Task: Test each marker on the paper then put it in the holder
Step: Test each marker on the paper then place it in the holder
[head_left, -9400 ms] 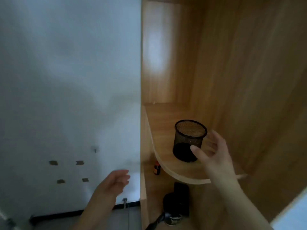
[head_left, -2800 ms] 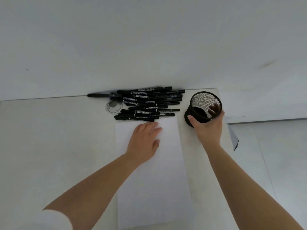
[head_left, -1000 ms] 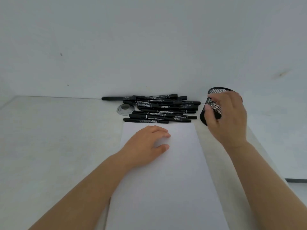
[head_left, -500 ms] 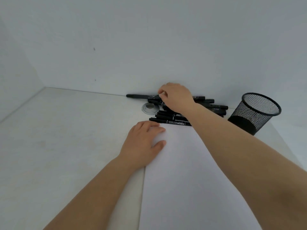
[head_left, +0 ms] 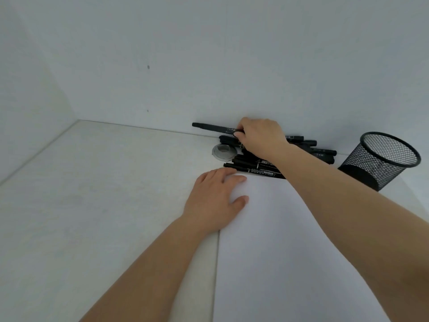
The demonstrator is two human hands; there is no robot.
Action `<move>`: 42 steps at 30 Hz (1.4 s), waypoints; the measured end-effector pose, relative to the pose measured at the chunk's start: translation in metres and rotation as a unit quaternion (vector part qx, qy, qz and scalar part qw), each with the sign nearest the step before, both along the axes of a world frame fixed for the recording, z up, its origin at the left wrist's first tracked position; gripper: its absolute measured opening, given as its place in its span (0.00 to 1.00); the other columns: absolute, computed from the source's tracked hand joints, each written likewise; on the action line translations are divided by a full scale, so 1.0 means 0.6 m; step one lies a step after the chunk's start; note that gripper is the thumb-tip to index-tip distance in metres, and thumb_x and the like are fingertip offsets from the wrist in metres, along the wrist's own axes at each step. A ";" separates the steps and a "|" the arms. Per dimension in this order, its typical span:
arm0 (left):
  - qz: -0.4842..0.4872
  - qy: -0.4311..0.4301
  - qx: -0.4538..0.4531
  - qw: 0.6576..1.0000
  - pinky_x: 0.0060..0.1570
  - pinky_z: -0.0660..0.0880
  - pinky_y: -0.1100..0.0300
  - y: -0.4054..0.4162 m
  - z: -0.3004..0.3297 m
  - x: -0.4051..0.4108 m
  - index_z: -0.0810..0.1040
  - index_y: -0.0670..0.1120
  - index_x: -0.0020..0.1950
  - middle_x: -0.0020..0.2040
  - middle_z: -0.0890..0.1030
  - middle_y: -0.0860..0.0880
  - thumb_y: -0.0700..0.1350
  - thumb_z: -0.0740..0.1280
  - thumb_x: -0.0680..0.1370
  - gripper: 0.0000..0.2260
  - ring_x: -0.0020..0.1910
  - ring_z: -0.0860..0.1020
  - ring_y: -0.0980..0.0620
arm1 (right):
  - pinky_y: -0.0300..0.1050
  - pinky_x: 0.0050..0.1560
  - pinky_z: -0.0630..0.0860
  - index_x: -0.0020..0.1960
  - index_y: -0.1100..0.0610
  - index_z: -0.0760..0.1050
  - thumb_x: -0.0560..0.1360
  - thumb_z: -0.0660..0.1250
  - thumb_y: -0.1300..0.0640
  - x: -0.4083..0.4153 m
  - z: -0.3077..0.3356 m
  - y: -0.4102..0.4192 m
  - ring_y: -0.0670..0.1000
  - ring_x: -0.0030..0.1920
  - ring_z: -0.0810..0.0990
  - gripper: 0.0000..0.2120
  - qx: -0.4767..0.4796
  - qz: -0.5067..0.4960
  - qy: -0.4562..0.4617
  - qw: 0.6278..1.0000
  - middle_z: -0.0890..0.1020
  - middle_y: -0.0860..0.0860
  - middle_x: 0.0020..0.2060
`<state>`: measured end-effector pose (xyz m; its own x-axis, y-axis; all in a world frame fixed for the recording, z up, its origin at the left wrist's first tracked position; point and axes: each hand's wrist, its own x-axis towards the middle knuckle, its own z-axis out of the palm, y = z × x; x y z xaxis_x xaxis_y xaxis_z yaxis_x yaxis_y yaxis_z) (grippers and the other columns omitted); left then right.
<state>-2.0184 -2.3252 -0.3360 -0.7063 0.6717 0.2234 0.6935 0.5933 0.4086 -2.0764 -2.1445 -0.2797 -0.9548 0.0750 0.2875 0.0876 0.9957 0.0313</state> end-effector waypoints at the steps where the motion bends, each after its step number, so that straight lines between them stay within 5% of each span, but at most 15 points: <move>1: -0.001 0.002 -0.001 1.000 0.68 0.49 0.61 0.000 0.000 0.000 0.66 0.57 0.68 0.70 0.65 0.55 0.57 0.60 0.76 0.21 0.70 0.61 0.55 | 0.48 0.42 0.65 0.58 0.57 0.72 0.79 0.56 0.48 0.010 0.005 0.002 0.61 0.51 0.78 0.15 -0.010 -0.003 0.012 1.000 0.81 0.57 0.51; 5: -0.002 0.006 -0.006 1.000 0.69 0.52 0.59 -0.001 0.002 0.004 0.67 0.57 0.67 0.69 0.66 0.55 0.57 0.60 0.76 0.20 0.69 0.62 0.55 | 0.46 0.39 0.63 0.56 0.57 0.71 0.79 0.54 0.48 0.073 0.030 0.011 0.59 0.44 0.77 0.15 -0.105 -0.021 0.059 0.992 0.80 0.54 0.41; 8: 0.003 0.015 -0.014 1.000 0.69 0.53 0.59 0.002 0.003 0.016 0.66 0.57 0.67 0.68 0.66 0.55 0.58 0.59 0.75 0.20 0.68 0.63 0.54 | 0.48 0.37 0.72 0.51 0.56 0.68 0.80 0.54 0.51 0.133 0.042 0.011 0.54 0.37 0.78 0.10 -0.289 -0.015 0.058 0.955 0.80 0.49 0.36; 13: 0.007 0.024 -0.013 1.000 0.68 0.54 0.58 0.012 0.001 0.048 0.66 0.55 0.68 0.69 0.66 0.53 0.57 0.59 0.76 0.21 0.68 0.62 0.53 | 0.39 0.35 0.77 0.43 0.53 0.69 0.79 0.57 0.58 0.221 0.028 -0.001 0.45 0.29 0.76 0.06 -0.594 -0.033 0.124 0.794 0.79 0.48 0.31; 18: 0.064 -0.049 0.099 0.992 0.64 0.61 0.60 0.008 0.014 0.059 0.62 0.48 0.71 0.68 0.67 0.49 0.53 0.63 0.76 0.25 0.67 0.66 0.51 | 0.36 0.29 0.73 0.41 0.56 0.73 0.78 0.60 0.60 0.269 -0.011 -0.021 0.43 0.25 0.73 0.08 -0.844 -0.078 0.179 0.500 0.76 0.47 0.25; 20: 0.099 -0.089 0.182 0.974 0.59 0.64 0.63 -0.002 0.018 0.065 0.60 0.48 0.72 0.66 0.69 0.51 0.51 0.65 0.75 0.27 0.63 0.69 0.55 | 0.36 0.28 0.73 0.41 0.56 0.73 0.78 0.60 0.60 0.277 -0.026 -0.026 0.44 0.25 0.72 0.08 -0.867 -0.089 0.184 0.454 0.75 0.48 0.25; 26: 0.064 -0.080 0.216 0.971 0.49 0.68 0.65 -0.018 0.023 0.089 0.58 0.57 0.72 0.60 0.68 0.59 0.53 0.64 0.75 0.27 0.53 0.71 0.63 | 0.40 0.32 0.70 0.39 0.55 0.75 0.78 0.61 0.56 0.287 -0.060 -0.027 0.45 0.27 0.70 0.09 -0.787 -0.041 0.193 0.584 0.73 0.46 0.24; 32: 0.048 0.049 0.117 0.991 0.40 0.75 0.52 -0.011 0.041 0.098 0.77 0.53 0.52 0.41 0.79 0.55 0.52 0.62 0.77 0.07 0.39 0.75 0.54 | 0.40 0.31 0.70 0.37 0.56 0.73 0.78 0.60 0.53 0.291 -0.061 -0.025 0.47 0.27 0.69 0.12 -0.802 -0.031 0.209 0.559 0.74 0.48 0.25; 37: 0.021 0.086 0.134 0.987 0.32 0.71 0.59 -0.008 0.049 0.107 0.76 0.49 0.46 0.38 0.77 0.55 0.58 0.55 0.76 0.16 0.33 0.72 0.55 | 0.40 0.31 0.71 0.37 0.56 0.72 0.77 0.62 0.49 0.293 -0.057 -0.030 0.46 0.26 0.71 0.13 -0.776 -0.068 0.226 0.585 0.75 0.48 0.24; 42: 0.020 0.097 0.107 0.989 0.31 0.69 0.60 -0.006 0.046 0.105 0.77 0.49 0.47 0.39 0.76 0.54 0.53 0.59 0.77 0.11 0.33 0.70 0.56 | 0.40 0.29 0.71 0.37 0.55 0.71 0.78 0.59 0.50 0.301 -0.044 -0.040 0.47 0.24 0.71 0.14 -0.752 -0.066 0.239 0.610 0.75 0.47 0.23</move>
<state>-1.9551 -2.3287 -0.3084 -0.6614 0.5665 0.4916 0.7488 0.5367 0.3890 -1.8958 -2.1683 -0.3061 -0.7457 0.6650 0.0413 -0.1884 -0.1509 -0.9704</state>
